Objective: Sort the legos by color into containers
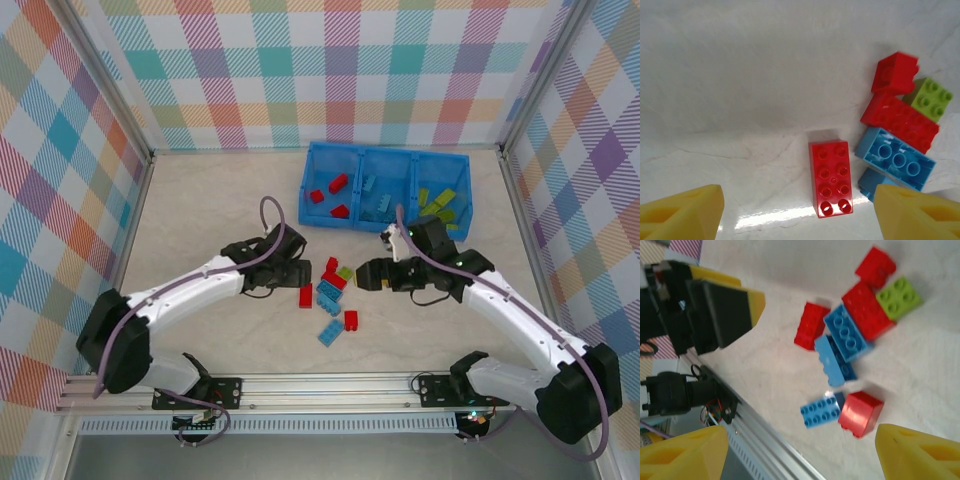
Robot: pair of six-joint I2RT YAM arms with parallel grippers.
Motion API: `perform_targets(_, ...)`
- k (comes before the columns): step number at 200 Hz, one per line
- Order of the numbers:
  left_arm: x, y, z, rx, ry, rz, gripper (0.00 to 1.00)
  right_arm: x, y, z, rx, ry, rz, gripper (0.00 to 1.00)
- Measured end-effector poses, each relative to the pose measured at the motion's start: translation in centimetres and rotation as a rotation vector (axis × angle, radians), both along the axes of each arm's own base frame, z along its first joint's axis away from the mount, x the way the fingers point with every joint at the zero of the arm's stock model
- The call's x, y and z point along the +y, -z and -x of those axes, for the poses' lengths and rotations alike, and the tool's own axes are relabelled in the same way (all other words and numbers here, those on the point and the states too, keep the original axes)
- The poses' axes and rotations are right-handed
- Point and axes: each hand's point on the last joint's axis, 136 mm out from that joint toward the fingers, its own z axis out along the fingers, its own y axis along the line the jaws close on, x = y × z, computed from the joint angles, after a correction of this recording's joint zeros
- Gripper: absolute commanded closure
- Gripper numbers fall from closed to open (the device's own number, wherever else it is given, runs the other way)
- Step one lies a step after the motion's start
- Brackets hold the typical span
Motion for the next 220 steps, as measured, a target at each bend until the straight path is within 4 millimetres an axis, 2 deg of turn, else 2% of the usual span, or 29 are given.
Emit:
perform_targets(19,-0.9,1.7,0.8,0.059,-0.005,0.007,0.24,-0.2,0.9,0.7,0.029,0.001,0.004,0.22)
perform_targets(55,-2.7,3.0,1.6,0.093,0.021,0.027,0.28,-0.1,1.8,0.5,0.062,0.004,0.022,0.22)
perform_targets(76,-2.9,4.1,1.4,0.107,0.012,0.014,0.37,0.1,2.2,0.1,0.077,0.006,0.035,0.22)
perform_targets(101,-2.7,5.7,1.5,0.135,0.006,-0.021,0.37,0.2,1.7,-0.3,0.06,0.01,0.033,0.21)
perform_targets(141,-2.9,7.2,1.3,0.157,0.006,-0.039,0.37,0.1,1.5,-0.6,0.048,0.016,0.038,0.21)
perform_targets(158,-3.0,7.7,1.3,0.163,0.01,-0.043,0.44,0.1,1.5,-0.7,0.043,0.02,0.041,0.21)
perform_targets(191,-2.7,8.2,1.2,0.164,0.017,-0.072,0.64,0.0,1.5,-0.7,0.037,0.023,0.042,0.21)
perform_targets(220,-2.5,8.0,1.1,0.151,0.021,-0.081,0.67,0.0,1.5,-0.7,0.036,0.024,0.042,0.21)
